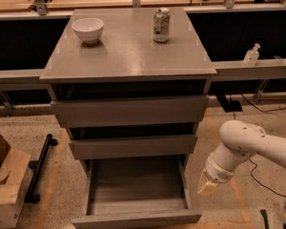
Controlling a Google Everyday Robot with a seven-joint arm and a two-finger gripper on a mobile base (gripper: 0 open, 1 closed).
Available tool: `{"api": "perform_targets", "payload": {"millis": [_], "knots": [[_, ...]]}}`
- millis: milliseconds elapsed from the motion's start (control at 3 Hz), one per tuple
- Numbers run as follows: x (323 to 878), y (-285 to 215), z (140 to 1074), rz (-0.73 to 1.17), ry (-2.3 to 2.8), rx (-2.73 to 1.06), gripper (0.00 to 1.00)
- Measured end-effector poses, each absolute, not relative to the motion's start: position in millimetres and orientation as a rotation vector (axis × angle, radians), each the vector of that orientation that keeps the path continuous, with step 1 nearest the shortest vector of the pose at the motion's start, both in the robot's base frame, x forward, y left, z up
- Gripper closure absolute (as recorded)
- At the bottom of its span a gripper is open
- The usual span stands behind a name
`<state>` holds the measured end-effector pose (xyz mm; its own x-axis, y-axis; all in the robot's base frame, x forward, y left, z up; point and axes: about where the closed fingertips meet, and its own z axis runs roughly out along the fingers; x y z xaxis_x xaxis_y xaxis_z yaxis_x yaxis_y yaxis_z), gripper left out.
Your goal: Close bottom drawer
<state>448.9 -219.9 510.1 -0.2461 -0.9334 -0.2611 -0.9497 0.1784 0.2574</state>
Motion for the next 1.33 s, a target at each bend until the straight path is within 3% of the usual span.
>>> {"api": "perform_targets", "payload": {"millis": [333, 1333], "knots": [[449, -220, 513, 0.566, 2.374, -1.904, 1.0], [426, -256, 344, 0.882, 2.625, -1.677, 1.0]]}}
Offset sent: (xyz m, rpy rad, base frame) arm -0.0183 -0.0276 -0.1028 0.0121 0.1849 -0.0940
